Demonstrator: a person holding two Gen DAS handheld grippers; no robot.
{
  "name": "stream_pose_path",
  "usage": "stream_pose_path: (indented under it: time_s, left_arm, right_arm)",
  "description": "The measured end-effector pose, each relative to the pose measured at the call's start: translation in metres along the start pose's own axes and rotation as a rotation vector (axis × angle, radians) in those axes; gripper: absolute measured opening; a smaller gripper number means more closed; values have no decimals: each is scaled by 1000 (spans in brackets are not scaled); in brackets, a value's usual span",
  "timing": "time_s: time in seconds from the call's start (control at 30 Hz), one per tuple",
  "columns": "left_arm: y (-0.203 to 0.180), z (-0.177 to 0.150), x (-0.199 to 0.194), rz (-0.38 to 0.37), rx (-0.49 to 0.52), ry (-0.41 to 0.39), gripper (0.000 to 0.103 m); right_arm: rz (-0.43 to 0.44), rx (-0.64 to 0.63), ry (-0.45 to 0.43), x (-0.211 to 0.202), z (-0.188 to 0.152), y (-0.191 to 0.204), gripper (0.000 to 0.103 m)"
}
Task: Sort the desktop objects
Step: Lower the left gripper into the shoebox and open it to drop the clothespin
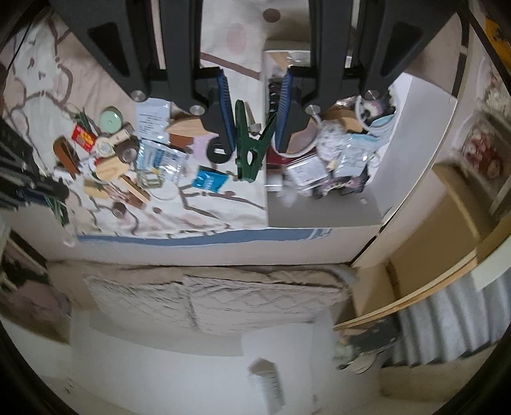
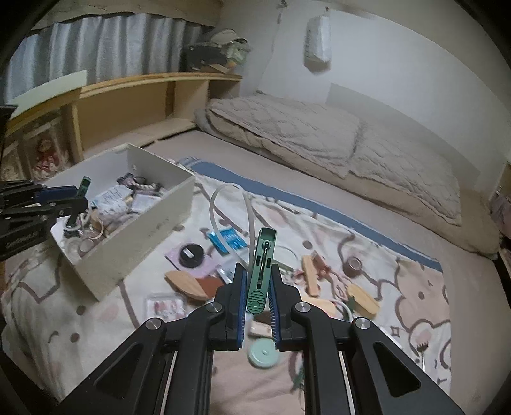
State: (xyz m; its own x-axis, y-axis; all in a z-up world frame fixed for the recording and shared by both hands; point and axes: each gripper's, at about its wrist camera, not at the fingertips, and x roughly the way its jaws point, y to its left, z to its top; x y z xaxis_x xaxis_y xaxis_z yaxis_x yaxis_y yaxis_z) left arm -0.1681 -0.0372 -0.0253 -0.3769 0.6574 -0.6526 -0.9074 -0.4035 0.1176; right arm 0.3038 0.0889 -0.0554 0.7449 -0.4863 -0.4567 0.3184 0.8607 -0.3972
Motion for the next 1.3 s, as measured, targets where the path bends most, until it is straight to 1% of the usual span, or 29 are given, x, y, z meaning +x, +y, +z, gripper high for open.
stream_pose_path:
  time_s: [0.23, 0.4, 0.53, 0.67, 0.8, 1.0, 1.13, 1.3]
  left_arm:
    - [42, 4, -4, 74, -82, -24, 25]
    - [72, 3, -4, 125, -134, -29, 25]
    - [99, -1, 0, 170, -189, -16, 25]
    - [121, -8, 9, 229, -221, 5, 25]
    - [141, -17, 21, 270, -260, 43, 25]
    - [157, -25, 37, 321, -284, 99, 25]
    - [162, -30, 46, 334, -305, 131, 25]
    - [164, -31, 59, 364, -292, 159, 25]
  right_arm:
    - [71, -31, -61, -3, 17, 23, 13]
    - [119, -54, -89, 0, 28, 38, 13]
    - [166, -56, -114, -1, 41, 47, 13]
    - [180, -75, -138, 0, 55, 59, 13]
    - [206, -95, -169, 1, 70, 77, 13]
    - [279, -116, -200, 1, 89, 108, 13]
    - [342, -128, -215, 2, 98, 129, 13]
    - [419, -146, -216, 4, 103, 149, 13]
